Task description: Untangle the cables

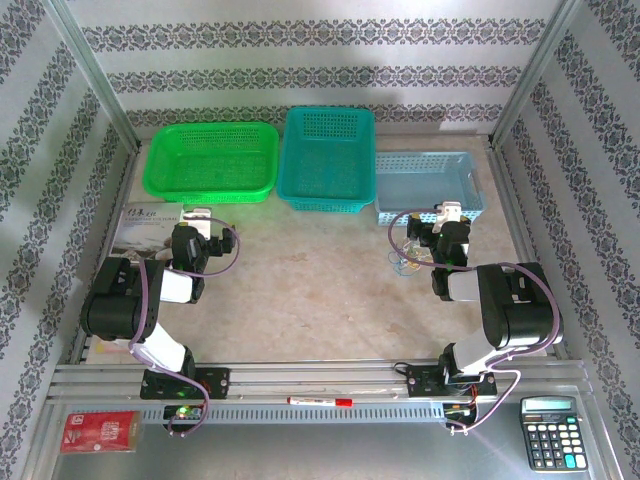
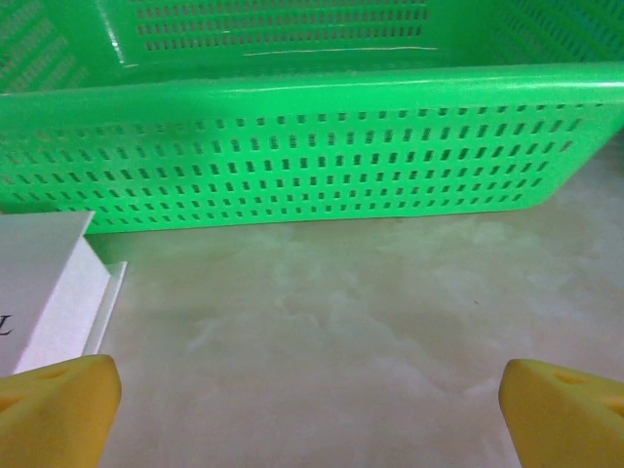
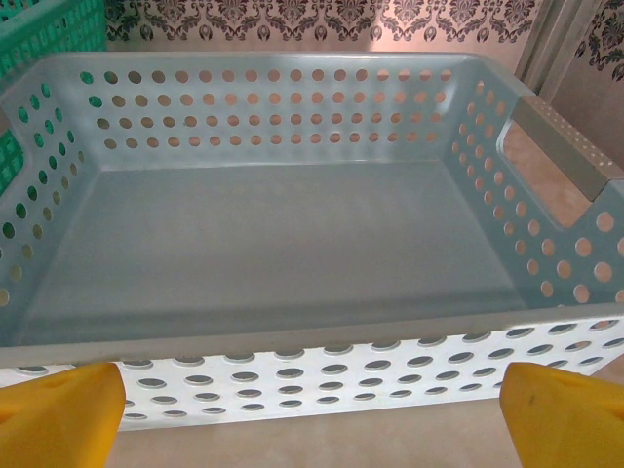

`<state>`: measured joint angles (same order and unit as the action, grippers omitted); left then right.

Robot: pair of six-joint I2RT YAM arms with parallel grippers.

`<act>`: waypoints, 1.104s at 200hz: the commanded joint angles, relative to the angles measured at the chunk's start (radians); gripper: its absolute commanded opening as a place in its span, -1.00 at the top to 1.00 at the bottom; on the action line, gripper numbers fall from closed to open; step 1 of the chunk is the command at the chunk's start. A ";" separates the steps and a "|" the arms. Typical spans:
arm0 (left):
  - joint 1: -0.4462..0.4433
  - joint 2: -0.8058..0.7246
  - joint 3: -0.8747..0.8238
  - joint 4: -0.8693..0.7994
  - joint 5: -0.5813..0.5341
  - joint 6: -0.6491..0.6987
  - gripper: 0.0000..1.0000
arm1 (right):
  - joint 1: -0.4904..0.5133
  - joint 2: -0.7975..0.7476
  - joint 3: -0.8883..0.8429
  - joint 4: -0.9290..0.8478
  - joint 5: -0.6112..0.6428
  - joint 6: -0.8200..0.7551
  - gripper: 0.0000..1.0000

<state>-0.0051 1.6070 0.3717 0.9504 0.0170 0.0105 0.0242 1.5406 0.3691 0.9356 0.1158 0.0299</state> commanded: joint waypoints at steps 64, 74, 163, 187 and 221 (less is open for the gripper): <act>0.010 -0.014 0.019 -0.010 0.010 -0.007 -0.99 | 0.006 -0.010 -0.004 0.034 0.001 0.014 -0.96; 0.010 -0.014 0.019 -0.009 0.012 -0.007 -0.99 | 0.007 -0.010 -0.004 0.034 0.002 0.014 -0.96; 0.010 -0.018 0.015 -0.002 0.021 0.000 -1.00 | -0.009 -0.032 -0.009 0.032 -0.002 0.033 -0.96; 0.010 -0.110 -0.010 -0.031 -0.007 -0.012 -1.00 | -0.017 -0.190 -0.019 -0.076 0.022 0.046 -0.96; 0.005 -0.277 0.047 -0.255 -0.090 -0.047 -1.00 | -0.024 -0.456 0.058 -0.426 0.097 0.176 -0.96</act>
<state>-0.0048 1.4384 0.3714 0.8639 -0.0067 0.0040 0.0147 1.2388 0.3546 0.7723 0.1417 0.0769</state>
